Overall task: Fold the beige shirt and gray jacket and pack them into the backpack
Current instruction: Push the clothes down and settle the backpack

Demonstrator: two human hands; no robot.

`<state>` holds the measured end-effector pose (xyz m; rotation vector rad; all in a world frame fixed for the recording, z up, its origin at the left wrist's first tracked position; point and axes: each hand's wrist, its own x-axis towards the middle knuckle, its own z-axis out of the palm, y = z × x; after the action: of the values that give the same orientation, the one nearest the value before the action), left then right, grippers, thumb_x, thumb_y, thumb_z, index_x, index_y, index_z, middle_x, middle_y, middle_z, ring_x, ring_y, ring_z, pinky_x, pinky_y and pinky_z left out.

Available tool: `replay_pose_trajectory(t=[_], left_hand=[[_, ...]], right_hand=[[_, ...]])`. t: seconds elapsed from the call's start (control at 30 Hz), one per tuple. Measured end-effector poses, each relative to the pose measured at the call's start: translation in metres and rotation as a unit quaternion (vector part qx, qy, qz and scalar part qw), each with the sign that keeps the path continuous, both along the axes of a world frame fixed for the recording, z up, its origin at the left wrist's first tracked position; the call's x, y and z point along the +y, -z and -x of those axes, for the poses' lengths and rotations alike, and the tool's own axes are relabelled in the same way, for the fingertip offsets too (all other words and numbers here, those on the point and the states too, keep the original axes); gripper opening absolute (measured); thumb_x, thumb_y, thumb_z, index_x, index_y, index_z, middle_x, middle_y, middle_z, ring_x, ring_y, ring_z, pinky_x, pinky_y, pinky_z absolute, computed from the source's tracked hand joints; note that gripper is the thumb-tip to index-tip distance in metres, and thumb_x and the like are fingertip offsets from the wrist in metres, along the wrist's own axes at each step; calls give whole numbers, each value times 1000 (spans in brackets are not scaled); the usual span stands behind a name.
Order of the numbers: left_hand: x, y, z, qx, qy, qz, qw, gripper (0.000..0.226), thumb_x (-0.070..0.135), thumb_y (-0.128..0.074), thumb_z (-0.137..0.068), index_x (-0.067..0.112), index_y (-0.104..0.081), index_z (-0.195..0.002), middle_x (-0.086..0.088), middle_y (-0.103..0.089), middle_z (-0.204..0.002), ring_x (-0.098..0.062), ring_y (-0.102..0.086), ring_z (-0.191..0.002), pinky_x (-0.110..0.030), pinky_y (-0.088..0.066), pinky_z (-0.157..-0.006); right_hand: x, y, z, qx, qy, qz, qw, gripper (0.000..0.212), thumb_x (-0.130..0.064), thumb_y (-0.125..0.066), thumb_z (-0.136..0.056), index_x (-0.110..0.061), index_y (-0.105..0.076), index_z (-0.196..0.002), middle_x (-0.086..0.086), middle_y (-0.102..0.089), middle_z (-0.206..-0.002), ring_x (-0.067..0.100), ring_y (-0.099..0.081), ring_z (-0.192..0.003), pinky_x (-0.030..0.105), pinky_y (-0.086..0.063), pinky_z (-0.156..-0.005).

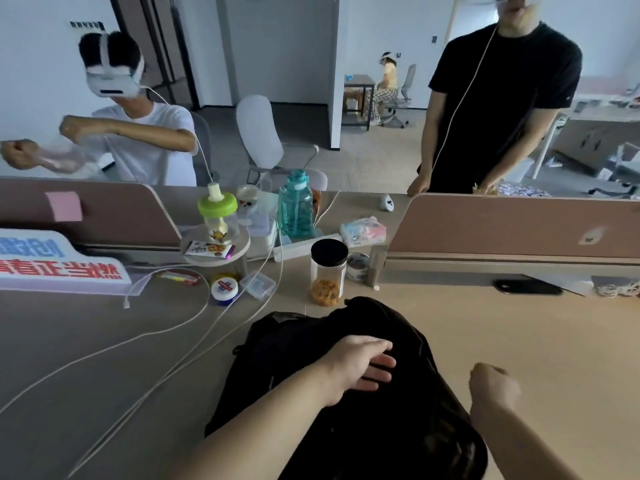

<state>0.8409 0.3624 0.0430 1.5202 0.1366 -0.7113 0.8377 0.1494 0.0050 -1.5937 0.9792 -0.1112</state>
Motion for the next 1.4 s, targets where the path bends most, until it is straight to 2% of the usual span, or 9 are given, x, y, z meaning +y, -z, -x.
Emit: replay_pose_trajectory(t=[0.17,0.4,0.5,0.6,0.7,0.8,0.93,1.2,1.4], left_hand=[[112,-2,9,12,-270,-24,962,17,28,-50,-96,20,-65,-97,4,-66,-81,-10,-61,-66,-23,-47,-58],[325,-18,113,-31,-520,-90,849,27,16,-47,-95,18,-48,-67,0,-47,-61,-13,-45,-52,-20,-30,-51],[410,-18,193,-45,-578,-146,802,11,20,-52,-82,18,-53,-71,2,-55,-62,-22,-54,-64,-25,-42,-61],[482,-8,293,-23,-655,-215,724,21,16,-49,-90,15,-64,-104,-12,-64,-109,-30,-60,-109,-33,-48,-87],[534,1,402,45,-693,-334,637,26,10,-43,-93,-2,-62,-106,-21,-62,-115,-37,-59,-96,-35,-46,-74],[569,19,510,109,-721,-373,574,35,13,-39,-95,0,-51,-125,-21,-47,-132,-36,-51,-108,-39,-44,-88],[594,23,638,134,-798,-383,445,42,10,-49,-91,7,-45,-133,-17,-41,-137,-34,-46,-121,-33,-39,-97],[569,18,834,213,-870,-377,237,44,7,-50,-89,4,-47,-133,-24,-42,-135,-37,-40,-125,-40,-33,-103],[556,2,928,301,-874,-366,106,54,13,-55,-86,16,-40,-138,-16,-30,-145,-36,-33,-131,-46,-33,-105]], right_hand=[[93,-55,-9,-42,-92,61,993,28,1,-41,-69,-18,-34,-50,7,-31,-57,18,-26,-55,33,-21,-53],[314,-93,29,-112,-386,122,907,17,-14,-48,-88,-16,-64,-84,4,-62,-81,20,-56,-73,28,-38,-56],[410,-87,71,-99,-534,159,824,17,-20,-46,-94,-16,-62,-88,5,-63,-81,20,-59,-74,28,-43,-58],[509,-65,127,-107,-640,166,742,16,-19,-50,-87,-12,-65,-84,15,-69,-87,34,-66,-84,40,-55,-73],[604,-37,198,-88,-747,185,633,16,-18,-51,-83,-15,-58,-68,14,-66,-77,32,-64,-78,41,-53,-75],[684,-26,289,-74,-824,173,535,19,-16,-47,-82,-16,-54,-65,11,-59,-73,25,-55,-70,42,-52,-69],[766,-21,412,-69,-904,157,392,22,-16,-41,-91,-7,-61,-85,12,-64,-89,27,-60,-81,36,-49,-71],[813,-24,627,-101,-974,165,120,17,-8,-42,-87,-15,-55,-77,3,-57,-75,17,-52,-68,27,-46,-62],[857,-30,730,-181,-972,148,2,21,-8,-46,-91,-12,-59,-107,9,-62,-107,24,-57,-94,31,-44,-81]])
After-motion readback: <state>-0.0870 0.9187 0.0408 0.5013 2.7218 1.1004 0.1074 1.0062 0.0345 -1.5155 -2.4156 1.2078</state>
